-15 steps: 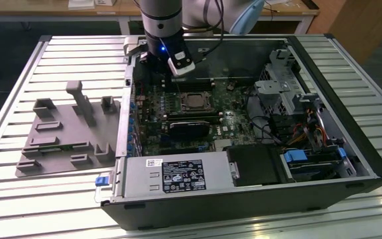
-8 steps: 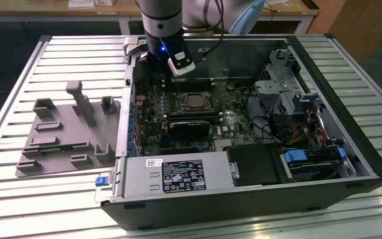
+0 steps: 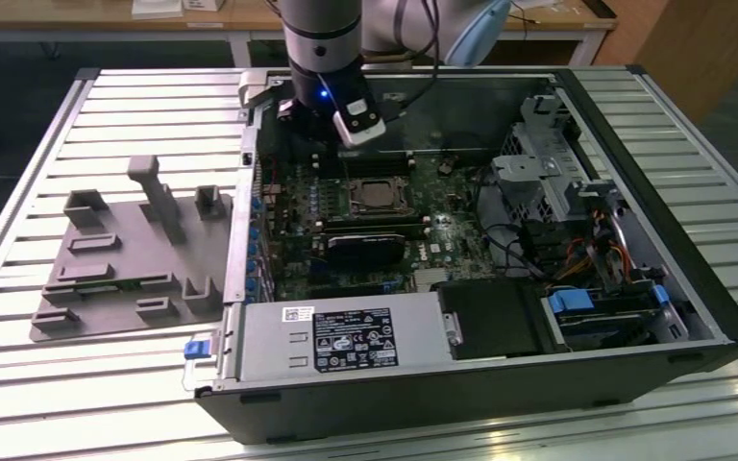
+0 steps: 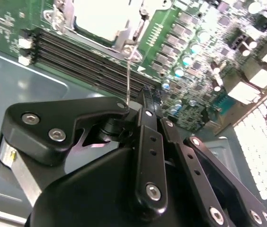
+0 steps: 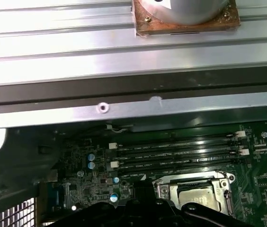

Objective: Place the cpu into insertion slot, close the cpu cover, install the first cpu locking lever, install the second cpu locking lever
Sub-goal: 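Install the first cpu locking lever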

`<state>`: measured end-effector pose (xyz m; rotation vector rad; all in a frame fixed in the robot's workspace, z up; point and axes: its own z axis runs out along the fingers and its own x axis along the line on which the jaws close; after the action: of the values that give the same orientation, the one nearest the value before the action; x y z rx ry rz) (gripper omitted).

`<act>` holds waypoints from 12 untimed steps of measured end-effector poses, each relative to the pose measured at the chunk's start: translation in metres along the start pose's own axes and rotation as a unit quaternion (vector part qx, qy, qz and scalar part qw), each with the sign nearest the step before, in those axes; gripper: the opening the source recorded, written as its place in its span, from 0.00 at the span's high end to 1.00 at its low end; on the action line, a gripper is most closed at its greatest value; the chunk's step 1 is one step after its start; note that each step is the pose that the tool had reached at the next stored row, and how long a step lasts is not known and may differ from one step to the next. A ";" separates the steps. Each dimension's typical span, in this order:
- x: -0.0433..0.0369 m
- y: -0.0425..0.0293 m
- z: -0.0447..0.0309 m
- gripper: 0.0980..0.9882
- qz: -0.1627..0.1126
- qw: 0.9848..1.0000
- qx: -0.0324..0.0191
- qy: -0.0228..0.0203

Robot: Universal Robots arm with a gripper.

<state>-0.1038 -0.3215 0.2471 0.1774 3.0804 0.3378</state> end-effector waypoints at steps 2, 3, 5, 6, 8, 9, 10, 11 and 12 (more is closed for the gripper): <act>-0.0051 0.0005 0.0003 1.00 0.000 1.000 0.000 0.000; -0.0075 0.0008 0.0004 1.00 0.000 1.000 0.000 0.000; -0.0127 0.0014 0.0007 1.00 0.000 1.000 0.000 0.000; -0.0152 0.0017 0.0008 1.00 0.000 1.000 0.000 0.000; -0.0204 0.0022 0.0010 1.00 0.000 1.000 0.000 0.000; -0.0227 0.0025 0.0011 1.00 0.000 1.000 0.000 0.000; -0.0252 0.0028 0.0013 1.00 0.000 1.000 0.000 0.000; -0.0275 0.0030 0.0013 1.00 0.000 1.000 0.000 0.000; -0.0291 0.0032 0.0015 1.00 0.000 1.000 0.000 0.000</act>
<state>-0.0745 -0.3215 0.2471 0.1773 3.0805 0.3378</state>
